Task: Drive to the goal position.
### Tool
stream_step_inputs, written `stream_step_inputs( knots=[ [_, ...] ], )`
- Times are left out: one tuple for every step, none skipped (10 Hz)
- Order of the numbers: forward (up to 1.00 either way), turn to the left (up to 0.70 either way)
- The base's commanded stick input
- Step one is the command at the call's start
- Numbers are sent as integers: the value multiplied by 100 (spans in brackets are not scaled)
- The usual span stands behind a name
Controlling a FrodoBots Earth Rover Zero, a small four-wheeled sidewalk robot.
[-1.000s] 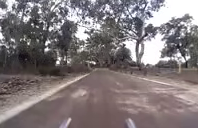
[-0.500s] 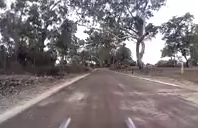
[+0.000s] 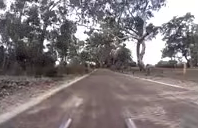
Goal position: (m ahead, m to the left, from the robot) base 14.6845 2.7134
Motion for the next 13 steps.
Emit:
stream_step_inputs(
  knots=[
    [60,0],
    [60,0],
    [60,0],
    [60,0],
    [60,0],
    [60,0],
    [60,0],
    [60,0],
    [60,0],
    [60,0],
    [60,0],
    [60,0],
    [60,0]
  ],
)
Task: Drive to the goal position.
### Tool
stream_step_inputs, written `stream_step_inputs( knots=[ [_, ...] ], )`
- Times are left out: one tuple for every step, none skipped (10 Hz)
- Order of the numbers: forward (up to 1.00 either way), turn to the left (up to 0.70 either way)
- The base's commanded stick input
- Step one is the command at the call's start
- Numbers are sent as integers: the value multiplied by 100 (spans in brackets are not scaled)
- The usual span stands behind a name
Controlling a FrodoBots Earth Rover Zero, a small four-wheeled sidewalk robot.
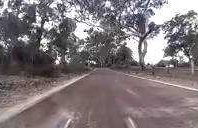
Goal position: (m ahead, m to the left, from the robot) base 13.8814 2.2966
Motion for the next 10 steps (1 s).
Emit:
stream_step_inputs(
  knots=[
    [60,0],
    [60,0],
    [60,0],
    [60,0],
    [60,0],
    [60,0],
    [60,0],
    [60,0],
    [60,0],
    [60,0]
  ],
)
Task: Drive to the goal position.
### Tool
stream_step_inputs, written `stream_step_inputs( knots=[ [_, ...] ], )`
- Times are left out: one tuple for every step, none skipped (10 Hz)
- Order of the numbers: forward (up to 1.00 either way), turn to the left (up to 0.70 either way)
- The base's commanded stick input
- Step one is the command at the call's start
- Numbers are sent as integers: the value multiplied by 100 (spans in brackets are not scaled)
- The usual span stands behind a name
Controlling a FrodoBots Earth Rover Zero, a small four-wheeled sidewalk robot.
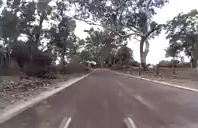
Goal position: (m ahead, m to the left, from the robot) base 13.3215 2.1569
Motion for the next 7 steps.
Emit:
stream_step_inputs(
  knots=[
    [60,0],
    [60,0],
    [60,0],
    [60,0],
    [60,0],
    [60,0],
    [60,0]
  ],
)
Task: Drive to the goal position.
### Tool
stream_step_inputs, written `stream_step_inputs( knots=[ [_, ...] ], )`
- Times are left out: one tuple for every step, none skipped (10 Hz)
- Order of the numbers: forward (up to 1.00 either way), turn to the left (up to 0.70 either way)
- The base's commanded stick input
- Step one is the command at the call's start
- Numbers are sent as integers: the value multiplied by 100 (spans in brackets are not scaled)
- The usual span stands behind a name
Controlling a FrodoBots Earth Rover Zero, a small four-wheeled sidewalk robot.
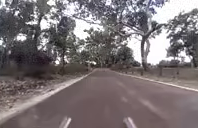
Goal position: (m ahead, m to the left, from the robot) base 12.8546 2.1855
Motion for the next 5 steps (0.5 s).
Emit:
stream_step_inputs(
  knots=[
    [60,0],
    [60,0],
    [60,0],
    [60,0],
    [60,0]
  ],
)
